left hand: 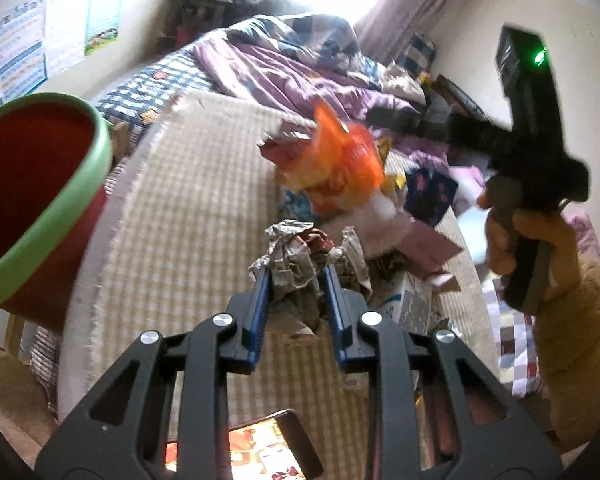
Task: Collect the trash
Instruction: 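Grasp crumpled paper with the left tool while the right tool grasps the orange wrapper, then move both tools over the red bin and open them to drop the trash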
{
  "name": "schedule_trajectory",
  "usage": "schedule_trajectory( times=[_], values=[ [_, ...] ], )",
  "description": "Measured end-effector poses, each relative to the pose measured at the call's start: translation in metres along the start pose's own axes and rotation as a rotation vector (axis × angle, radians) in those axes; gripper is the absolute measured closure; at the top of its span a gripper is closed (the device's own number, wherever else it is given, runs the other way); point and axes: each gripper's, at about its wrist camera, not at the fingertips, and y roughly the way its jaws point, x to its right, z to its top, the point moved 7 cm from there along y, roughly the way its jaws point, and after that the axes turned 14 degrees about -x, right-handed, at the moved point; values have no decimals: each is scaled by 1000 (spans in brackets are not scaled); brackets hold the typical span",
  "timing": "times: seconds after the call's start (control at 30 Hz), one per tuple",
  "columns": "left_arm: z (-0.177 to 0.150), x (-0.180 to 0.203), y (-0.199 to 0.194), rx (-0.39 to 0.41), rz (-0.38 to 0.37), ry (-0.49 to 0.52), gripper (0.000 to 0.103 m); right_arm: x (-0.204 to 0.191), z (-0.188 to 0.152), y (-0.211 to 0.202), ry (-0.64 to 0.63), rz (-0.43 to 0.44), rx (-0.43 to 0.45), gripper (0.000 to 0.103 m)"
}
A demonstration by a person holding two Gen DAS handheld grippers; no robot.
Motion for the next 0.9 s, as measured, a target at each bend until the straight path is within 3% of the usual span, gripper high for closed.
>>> schedule_trajectory(
  times=[0.2,0.4,0.43,0.63,0.73,0.9],
  values=[
    [0,-15,-9,41,14,-44,77,-1,0,26,-17,2,-64,15],
    [0,-22,-9,41,18,-72,77,-1,-8,41,-15,30,-116,49],
    [1,-23,-8,41,19,-74,77,-2,-10,40,-16,47,-115,61],
    [1,-27,-8,47,26,-86,77,-7,-14,17,2,85,-56,87],
    [2,-31,-13,71,42,-95,77,-7,-14,-2,23,96,-4,88],
    [9,-40,-35,162,133,-101,77,-22,-6,-26,30,131,72,89]
  ],
)
